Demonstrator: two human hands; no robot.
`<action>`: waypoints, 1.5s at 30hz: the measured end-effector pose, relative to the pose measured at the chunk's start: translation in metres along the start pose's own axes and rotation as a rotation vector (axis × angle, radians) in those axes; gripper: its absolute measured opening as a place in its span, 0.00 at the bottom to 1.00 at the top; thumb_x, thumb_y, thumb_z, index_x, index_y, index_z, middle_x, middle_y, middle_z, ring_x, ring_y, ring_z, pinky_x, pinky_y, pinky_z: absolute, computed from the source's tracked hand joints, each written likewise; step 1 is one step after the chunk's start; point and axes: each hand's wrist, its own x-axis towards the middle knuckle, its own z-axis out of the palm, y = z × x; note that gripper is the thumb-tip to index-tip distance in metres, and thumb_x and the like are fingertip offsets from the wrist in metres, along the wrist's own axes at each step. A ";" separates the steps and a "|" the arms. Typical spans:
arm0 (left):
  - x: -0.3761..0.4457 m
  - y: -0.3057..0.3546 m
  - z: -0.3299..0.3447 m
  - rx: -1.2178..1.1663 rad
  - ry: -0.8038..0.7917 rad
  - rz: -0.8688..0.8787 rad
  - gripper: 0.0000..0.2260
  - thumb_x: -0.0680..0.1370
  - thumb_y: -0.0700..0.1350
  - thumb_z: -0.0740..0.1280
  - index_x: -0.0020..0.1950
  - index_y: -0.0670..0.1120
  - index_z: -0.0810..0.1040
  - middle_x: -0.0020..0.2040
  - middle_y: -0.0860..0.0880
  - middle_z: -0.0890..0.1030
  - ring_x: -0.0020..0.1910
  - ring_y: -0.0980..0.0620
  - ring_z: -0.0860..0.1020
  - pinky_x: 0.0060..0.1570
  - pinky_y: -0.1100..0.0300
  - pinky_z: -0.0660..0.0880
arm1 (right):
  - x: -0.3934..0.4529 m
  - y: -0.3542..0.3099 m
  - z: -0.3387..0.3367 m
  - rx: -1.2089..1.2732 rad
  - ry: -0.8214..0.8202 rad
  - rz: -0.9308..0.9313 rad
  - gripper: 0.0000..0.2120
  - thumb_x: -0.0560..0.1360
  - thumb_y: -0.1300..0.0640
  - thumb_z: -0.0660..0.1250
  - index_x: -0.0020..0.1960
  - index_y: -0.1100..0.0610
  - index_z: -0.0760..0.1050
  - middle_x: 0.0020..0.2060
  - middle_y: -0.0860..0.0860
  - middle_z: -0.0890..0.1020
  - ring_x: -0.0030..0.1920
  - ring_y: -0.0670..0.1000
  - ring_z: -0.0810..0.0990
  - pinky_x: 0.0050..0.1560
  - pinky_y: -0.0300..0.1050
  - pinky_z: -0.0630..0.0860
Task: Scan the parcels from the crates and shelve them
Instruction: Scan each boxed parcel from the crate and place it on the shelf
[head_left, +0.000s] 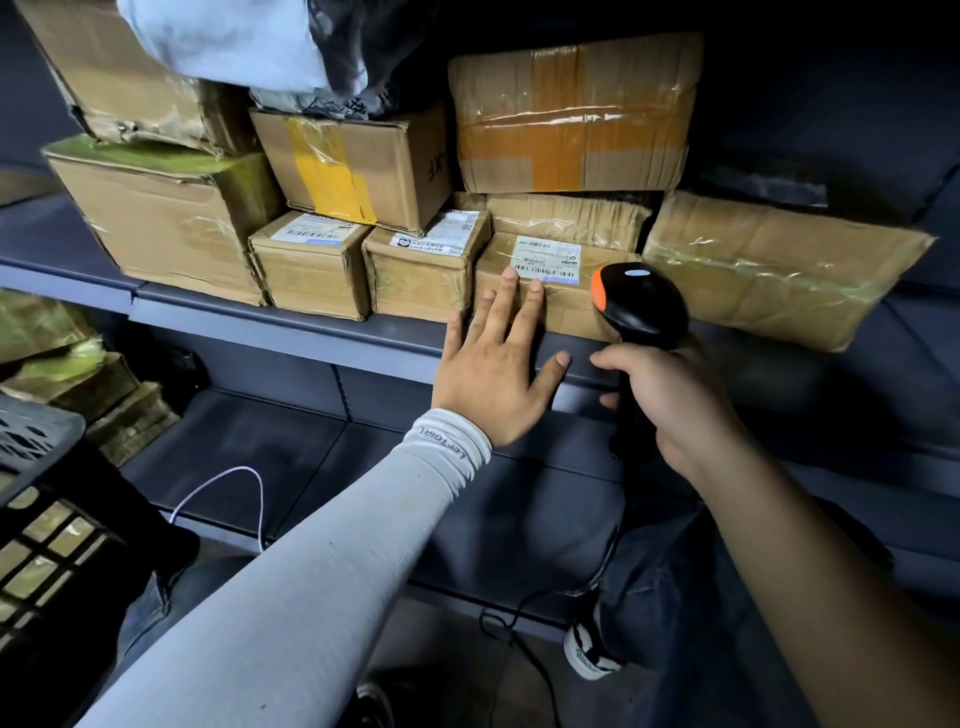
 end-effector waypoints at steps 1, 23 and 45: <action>-0.001 0.000 -0.001 0.006 0.003 -0.006 0.35 0.82 0.66 0.52 0.86 0.54 0.47 0.86 0.50 0.45 0.84 0.43 0.50 0.81 0.38 0.49 | -0.001 0.000 0.001 -0.013 0.005 -0.005 0.05 0.71 0.62 0.75 0.46 0.56 0.82 0.41 0.49 0.85 0.43 0.51 0.84 0.42 0.48 0.82; -0.106 -0.083 -0.097 0.275 -0.066 -0.261 0.31 0.82 0.67 0.41 0.85 0.61 0.47 0.86 0.49 0.48 0.84 0.45 0.46 0.79 0.37 0.42 | -0.074 -0.001 0.095 -0.338 -0.230 -0.265 0.19 0.71 0.61 0.70 0.61 0.51 0.77 0.49 0.47 0.84 0.51 0.52 0.81 0.46 0.41 0.70; -0.255 -0.214 -0.229 0.393 -0.030 -0.805 0.30 0.84 0.67 0.46 0.85 0.60 0.49 0.86 0.48 0.49 0.84 0.44 0.47 0.80 0.37 0.43 | -0.194 -0.051 0.329 -0.480 -0.860 -0.414 0.13 0.75 0.58 0.72 0.59 0.54 0.81 0.52 0.53 0.85 0.54 0.57 0.82 0.50 0.46 0.76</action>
